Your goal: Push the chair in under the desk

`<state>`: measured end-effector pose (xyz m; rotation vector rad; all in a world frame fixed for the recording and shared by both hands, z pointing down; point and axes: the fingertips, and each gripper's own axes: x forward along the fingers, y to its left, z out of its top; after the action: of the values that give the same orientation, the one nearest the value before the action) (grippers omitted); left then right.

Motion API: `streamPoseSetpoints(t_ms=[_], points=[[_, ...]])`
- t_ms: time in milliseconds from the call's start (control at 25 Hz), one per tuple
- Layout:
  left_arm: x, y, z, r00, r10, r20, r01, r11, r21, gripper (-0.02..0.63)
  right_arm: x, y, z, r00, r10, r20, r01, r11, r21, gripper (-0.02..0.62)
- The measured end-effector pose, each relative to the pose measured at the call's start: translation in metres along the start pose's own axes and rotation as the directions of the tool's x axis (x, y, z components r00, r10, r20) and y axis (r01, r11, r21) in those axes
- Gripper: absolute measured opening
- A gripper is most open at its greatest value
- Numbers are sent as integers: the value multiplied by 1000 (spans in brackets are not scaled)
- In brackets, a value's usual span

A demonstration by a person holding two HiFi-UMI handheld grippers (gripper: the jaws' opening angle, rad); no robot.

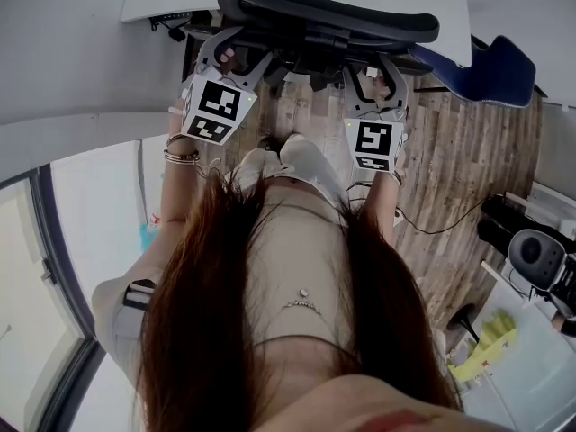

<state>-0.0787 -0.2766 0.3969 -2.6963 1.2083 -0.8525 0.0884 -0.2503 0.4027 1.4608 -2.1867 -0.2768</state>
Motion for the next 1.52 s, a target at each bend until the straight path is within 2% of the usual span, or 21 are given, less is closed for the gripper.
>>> streamPoseSetpoints(t_ms=[600,1520], points=[[17,5,8,1000,18,13,-18,999,-29,222,16,-17,-2,1000,19,22,-19,1000,2,230],[32,20,12,1000,18,16,-17,999,-44,225,34,-25,2,999,7,36,-7,1000,4,230]])
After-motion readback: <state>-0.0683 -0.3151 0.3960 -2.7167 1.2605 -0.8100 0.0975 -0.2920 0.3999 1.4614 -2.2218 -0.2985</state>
